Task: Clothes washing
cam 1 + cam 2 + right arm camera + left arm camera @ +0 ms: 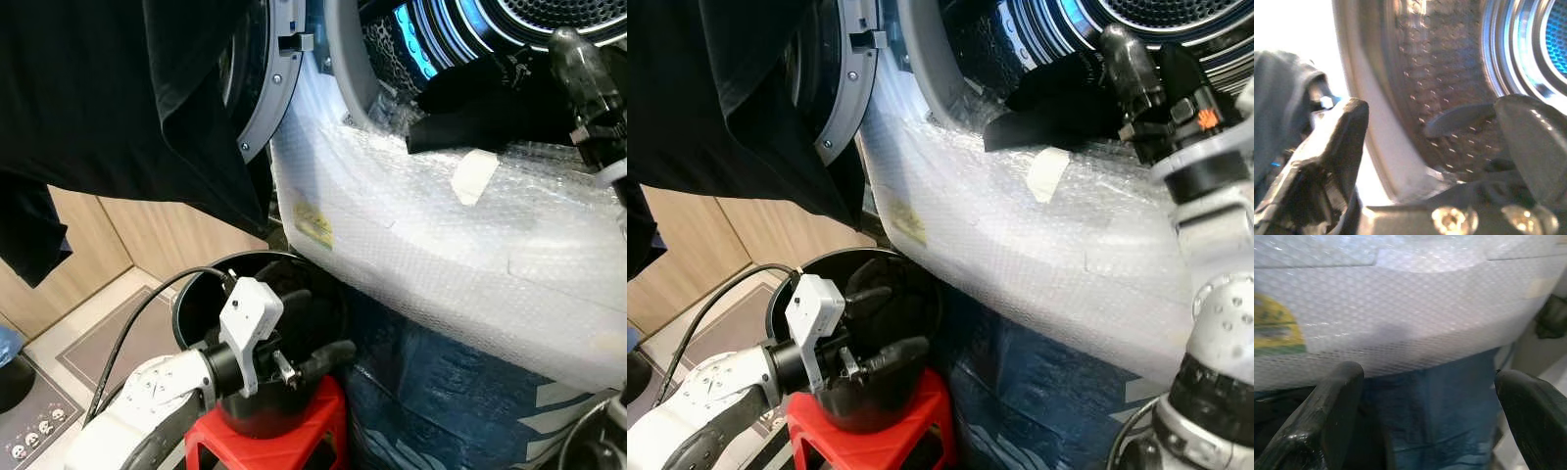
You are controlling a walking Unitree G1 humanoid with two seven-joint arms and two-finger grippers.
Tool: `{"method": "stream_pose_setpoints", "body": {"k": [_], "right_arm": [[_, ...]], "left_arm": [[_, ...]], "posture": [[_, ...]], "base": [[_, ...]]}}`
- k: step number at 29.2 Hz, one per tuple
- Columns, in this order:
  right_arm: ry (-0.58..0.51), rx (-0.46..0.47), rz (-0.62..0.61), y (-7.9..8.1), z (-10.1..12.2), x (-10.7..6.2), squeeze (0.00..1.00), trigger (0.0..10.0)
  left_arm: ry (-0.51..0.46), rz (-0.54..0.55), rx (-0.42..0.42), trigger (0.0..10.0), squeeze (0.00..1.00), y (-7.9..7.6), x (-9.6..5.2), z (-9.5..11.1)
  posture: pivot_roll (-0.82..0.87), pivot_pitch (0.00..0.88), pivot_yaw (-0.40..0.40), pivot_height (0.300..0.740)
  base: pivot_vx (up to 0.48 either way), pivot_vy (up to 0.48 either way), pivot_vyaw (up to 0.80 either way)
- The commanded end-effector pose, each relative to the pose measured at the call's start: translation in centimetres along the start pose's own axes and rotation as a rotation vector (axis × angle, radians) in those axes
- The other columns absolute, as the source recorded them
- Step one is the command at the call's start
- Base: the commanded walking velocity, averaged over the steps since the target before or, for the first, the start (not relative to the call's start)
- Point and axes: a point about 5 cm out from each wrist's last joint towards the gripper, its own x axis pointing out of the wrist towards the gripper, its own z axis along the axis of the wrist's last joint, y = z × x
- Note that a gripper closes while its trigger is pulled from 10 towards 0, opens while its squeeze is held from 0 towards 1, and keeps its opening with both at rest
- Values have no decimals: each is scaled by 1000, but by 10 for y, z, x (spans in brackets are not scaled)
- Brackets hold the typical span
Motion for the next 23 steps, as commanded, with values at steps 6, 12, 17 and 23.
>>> {"method": "stream_pose_setpoints", "body": {"k": [6, 12, 17, 23], "right_arm": [[-101, 130, 189, 24, -4, -20, 1000, 10000], [-55, 206, 281, 32, -21, -39, 1000, 10000], [6, 227, 311, 33, -32, -50, 1000, 10000], [131, 276, 396, 43, -48, -71, 1000, 10000]], "left_arm": [[-6, 87, 53, 10000, 0, 16, -1, -5], [3, 129, 57, 10000, 0, 25, -4, -16], [25, 178, 54, 10000, 0, 33, -8, -29], [78, 234, 45, 10000, 0, 46, -14, -51]], "posture": [[-66, 42, 48, 740], [-63, 34, 59, 740], [-62, 31, 63, 740], [-62, 33, 61, 740]], "base": [[0, 0, 0], [0, 0, 0], [0, 0, 0], [0, 0, 0]]}}
